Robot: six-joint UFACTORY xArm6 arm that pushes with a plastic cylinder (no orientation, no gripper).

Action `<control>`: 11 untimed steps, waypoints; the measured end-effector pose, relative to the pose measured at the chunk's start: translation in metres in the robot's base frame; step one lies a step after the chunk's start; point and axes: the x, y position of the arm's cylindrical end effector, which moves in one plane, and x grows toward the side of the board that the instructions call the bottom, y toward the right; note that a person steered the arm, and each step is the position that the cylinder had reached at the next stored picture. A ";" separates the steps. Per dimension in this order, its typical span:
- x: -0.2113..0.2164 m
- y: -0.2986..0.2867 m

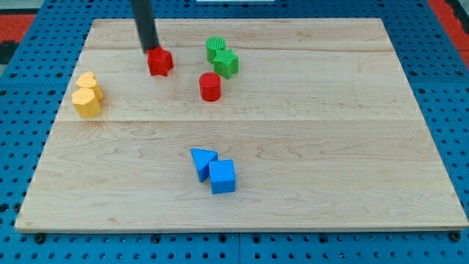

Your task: Move the red star along with red circle to the center right

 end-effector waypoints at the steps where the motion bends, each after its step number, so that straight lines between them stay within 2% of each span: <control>1: 0.021 0.018; 2: 0.060 0.039; 3: 0.079 0.108; 4: 0.079 0.154; 5: 0.082 0.166; 6: 0.081 0.116; 7: 0.114 0.108; 8: 0.137 0.134; 9: 0.111 0.176; 11: 0.098 0.191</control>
